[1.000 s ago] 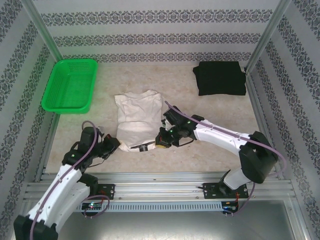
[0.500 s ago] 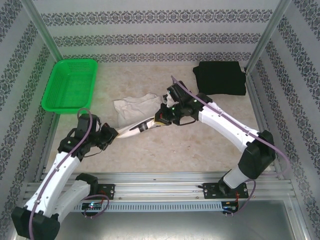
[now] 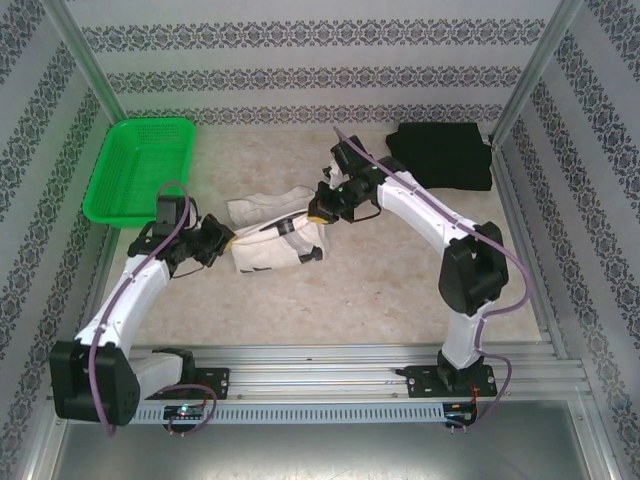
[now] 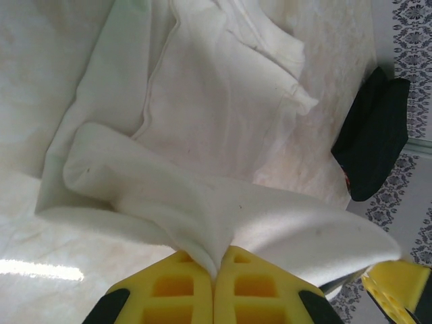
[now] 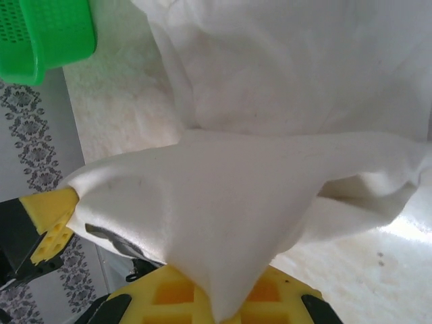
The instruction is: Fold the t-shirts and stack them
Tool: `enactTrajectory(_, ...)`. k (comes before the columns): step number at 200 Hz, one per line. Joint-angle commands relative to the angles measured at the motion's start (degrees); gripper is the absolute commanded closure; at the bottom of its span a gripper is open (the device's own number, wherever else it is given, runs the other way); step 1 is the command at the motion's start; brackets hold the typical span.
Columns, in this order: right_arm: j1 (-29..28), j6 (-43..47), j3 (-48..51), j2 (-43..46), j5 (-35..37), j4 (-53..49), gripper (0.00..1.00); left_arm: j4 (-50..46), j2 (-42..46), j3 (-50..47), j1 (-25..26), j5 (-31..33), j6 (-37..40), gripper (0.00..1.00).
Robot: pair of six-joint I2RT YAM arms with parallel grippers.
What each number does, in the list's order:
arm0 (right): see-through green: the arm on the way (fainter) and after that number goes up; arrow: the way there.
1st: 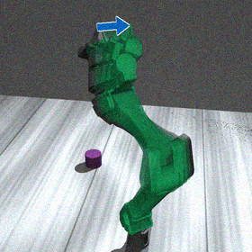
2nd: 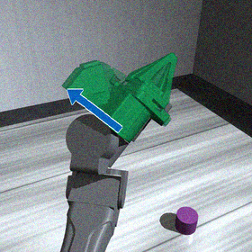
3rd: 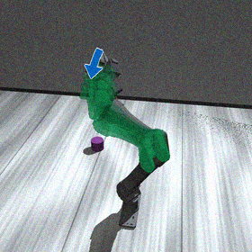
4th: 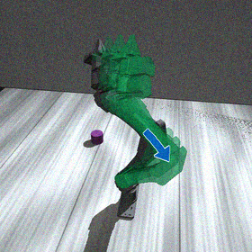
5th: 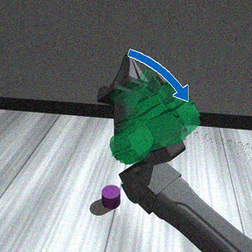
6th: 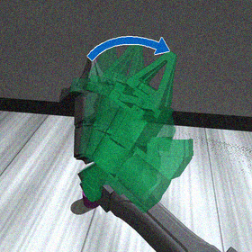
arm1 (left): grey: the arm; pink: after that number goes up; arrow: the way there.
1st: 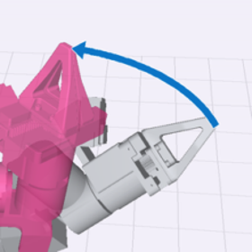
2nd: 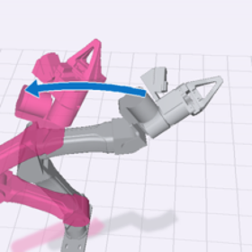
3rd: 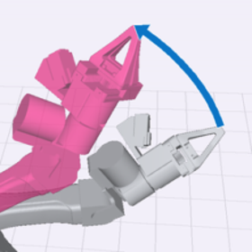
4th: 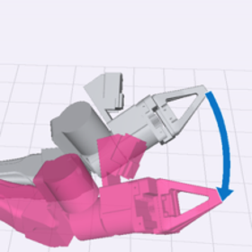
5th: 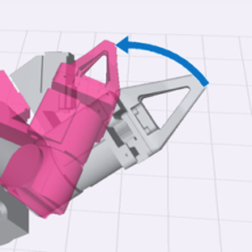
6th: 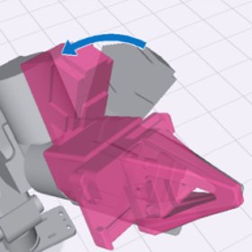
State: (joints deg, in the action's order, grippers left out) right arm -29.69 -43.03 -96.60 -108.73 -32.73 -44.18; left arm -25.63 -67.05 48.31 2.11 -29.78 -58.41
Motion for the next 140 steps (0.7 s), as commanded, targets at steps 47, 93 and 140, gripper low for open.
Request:
enactTrajectory(47,4.3,3.2,-13.3,-12.3,-3.2,-3.3,1.00,7.8,-9.9,4.4,-4.0,-1.7,3.8,1.00)
enactTrajectory(93,6.1,4.0,-22.2,-20.7,-4.1,-5.9,1.00,12.6,-18.9,7.1,-5.1,-2.7,4.3,1.00)
enactTrajectory(140,8.0,4.3,-29.9,-26.9,-5.0,-7.7,1.00,15.3,-25.8,11.6,-6.3,-4.0,4.8,1.00)
